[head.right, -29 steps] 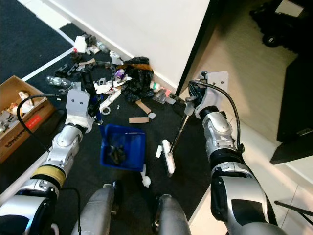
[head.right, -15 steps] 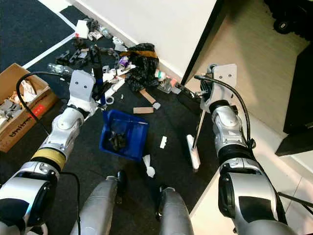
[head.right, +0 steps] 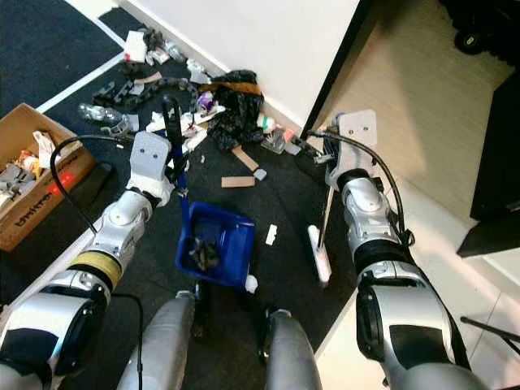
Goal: Sweep floor
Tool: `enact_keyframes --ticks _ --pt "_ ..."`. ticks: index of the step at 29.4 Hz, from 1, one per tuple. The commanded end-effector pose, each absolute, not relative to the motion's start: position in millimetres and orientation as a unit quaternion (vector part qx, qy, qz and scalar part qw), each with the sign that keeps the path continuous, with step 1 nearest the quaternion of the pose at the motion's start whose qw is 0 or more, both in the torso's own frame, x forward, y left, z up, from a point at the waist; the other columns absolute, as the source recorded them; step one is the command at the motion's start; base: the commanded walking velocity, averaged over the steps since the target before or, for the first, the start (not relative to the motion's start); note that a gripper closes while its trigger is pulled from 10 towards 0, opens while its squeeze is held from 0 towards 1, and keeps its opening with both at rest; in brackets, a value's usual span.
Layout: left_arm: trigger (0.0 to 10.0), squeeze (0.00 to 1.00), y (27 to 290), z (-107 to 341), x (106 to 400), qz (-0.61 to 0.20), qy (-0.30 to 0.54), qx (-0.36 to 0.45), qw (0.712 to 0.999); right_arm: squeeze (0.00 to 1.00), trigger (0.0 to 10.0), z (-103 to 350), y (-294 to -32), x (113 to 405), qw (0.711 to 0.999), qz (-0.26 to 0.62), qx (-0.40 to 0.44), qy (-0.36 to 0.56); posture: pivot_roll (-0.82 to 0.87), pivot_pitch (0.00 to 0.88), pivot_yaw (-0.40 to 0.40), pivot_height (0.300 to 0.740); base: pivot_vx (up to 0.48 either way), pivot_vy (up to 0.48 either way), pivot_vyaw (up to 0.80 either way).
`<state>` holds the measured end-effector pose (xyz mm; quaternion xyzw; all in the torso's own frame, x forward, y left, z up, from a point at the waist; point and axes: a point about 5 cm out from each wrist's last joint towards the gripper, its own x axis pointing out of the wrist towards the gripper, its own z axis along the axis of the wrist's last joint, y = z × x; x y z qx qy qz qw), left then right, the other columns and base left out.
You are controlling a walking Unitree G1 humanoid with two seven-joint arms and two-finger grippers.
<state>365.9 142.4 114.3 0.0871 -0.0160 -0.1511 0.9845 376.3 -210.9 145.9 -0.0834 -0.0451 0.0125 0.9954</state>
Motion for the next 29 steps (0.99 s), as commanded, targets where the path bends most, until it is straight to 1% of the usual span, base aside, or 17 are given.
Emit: enact_keyframes --ticks 1,2,3,4,5,8,10,11,15,21,29 --pt "10.0 0.0 147 120 368 -0.139 -0.031 0.08 0.987 0.0 10.0 148 -214 377 0.995 0.002 -0.081 -0.051 0.08 0.143 -0.024 0.74 0.0 0.0 0.0" --pt "10.0 0.0 147 120 368 -0.139 -0.031 0.08 0.987 0.0 10.0 148 -214 377 0.995 0.002 -0.081 -0.051 0.08 0.143 -0.024 0.74 0.0 0.0 0.0" --pt "10.0 0.0 153 121 368 -0.13 -0.032 0.08 0.988 0.0 10.0 148 -215 376 0.996 -0.002 -0.079 -0.051 0.08 0.1 -0.02 0.74 0.0 0.0 0.0" --pt "10.0 0.0 161 122 368 -0.12 -0.035 0.082 0.989 0.0 10.0 148 -218 375 0.996 -0.008 -0.076 -0.051 0.09 0.086 -0.02 0.74 0.0 0.0 0.0" --pt "10.0 0.0 161 122 368 -0.12 -0.035 0.082 0.989 0.0 10.0 148 -218 375 0.996 -0.008 -0.076 -0.051 0.09 0.086 -0.02 0.74 0.0 0.0 0.0" --pt "10.0 0.0 182 127 368 -0.093 -0.04 0.087 0.991 0.0 10.0 144 -226 372 0.996 -0.026 -0.072 -0.048 0.1 0.04 -0.022 0.74 0.0 0.0 0.0" --pt "10.0 0.0 185 128 368 -0.087 -0.041 0.086 0.992 0.0 10.0 143 -228 371 0.996 -0.029 -0.072 -0.046 0.1 0.04 -0.022 0.74 0.0 0.0 0.0" --pt "10.0 0.0 189 129 369 -0.081 -0.041 0.08 0.993 0.0 10.0 141 -229 371 0.996 -0.033 -0.072 -0.044 0.11 0.019 -0.019 0.74 0.0 0.0 0.0" --pt "10.0 0.0 192 125 367 -0.079 -0.033 0.073 0.994 0.0 10.0 139 -234 368 0.996 -0.045 -0.071 -0.043 0.11 0.005 -0.012 0.74 0.0 0.0 0.0" --pt "10.0 0.0 187 104 358 -0.096 -0.004 0.062 0.993 0.0 10.0 136 -244 363 0.994 -0.071 -0.065 -0.043 0.1 0.0 0.001 0.74 0.089 0.0 0.0" --pt "10.0 0.0 187 96 354 -0.101 0.009 0.057 0.993 0.0 10.0 133 -253 359 0.993 -0.087 -0.062 -0.044 0.1 0.0 0.011 0.74 0.322 0.0 0.0"
